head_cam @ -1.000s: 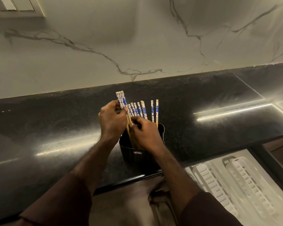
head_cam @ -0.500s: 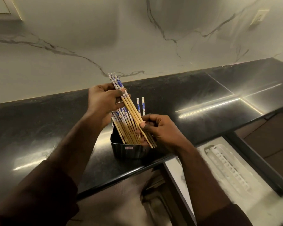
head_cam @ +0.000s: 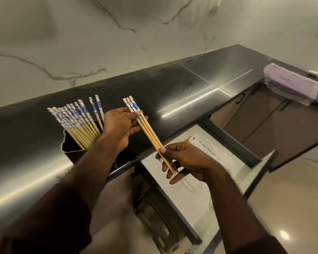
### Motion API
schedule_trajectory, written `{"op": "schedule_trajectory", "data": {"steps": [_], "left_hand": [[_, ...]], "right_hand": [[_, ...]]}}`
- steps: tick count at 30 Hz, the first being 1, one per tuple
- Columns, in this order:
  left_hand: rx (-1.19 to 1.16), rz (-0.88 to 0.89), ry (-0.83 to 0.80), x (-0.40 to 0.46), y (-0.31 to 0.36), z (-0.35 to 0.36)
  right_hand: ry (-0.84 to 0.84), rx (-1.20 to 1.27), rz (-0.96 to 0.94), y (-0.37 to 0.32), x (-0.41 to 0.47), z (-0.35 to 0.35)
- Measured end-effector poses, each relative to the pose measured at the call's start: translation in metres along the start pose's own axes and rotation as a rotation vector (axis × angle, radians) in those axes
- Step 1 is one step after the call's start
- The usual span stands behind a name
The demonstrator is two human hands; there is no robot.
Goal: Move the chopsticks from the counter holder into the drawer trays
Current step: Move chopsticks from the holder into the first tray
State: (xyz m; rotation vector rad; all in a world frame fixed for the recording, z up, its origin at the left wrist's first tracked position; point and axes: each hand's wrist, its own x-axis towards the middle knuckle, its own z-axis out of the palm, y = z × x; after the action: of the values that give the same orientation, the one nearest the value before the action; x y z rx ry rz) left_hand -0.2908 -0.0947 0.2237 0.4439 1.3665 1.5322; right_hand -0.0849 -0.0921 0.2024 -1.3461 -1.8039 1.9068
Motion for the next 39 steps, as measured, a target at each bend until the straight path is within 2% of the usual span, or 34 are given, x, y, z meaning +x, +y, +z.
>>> {"op": "schedule_trajectory", "data": {"steps": [9, 15, 20, 29, 35, 39], "left_hand": [[-0.035, -0.004, 0.014, -0.037, -0.062, 0.121], [-0.050, -0.094, -0.052, -0.037, -0.099, 0.171], [-0.124, -0.249, -0.060, -0.025, -0.139, 0.179], [-0.132, -0.590, -0.061, 0.001, -0.221, 0.161], [-0.179, -0.681, 0.019, 0.026, -0.265, 0.157], [-0.249, -0.682, 0.117, 0.049, -0.289, 0.158]], "right_hand": [[-0.022, 0.115, 0.078, 0.049, -0.061, -0.106], [-0.026, 0.101, 0.134, 0.072, -0.072, -0.163], [-0.021, 0.056, 0.224, 0.096, -0.049, -0.182], [-0.064, -0.093, 0.524, 0.157, -0.004, -0.183], [-0.097, -0.146, 0.638, 0.184, 0.029, -0.181], [-0.095, -0.189, 0.663, 0.196, 0.063, -0.179]]}}
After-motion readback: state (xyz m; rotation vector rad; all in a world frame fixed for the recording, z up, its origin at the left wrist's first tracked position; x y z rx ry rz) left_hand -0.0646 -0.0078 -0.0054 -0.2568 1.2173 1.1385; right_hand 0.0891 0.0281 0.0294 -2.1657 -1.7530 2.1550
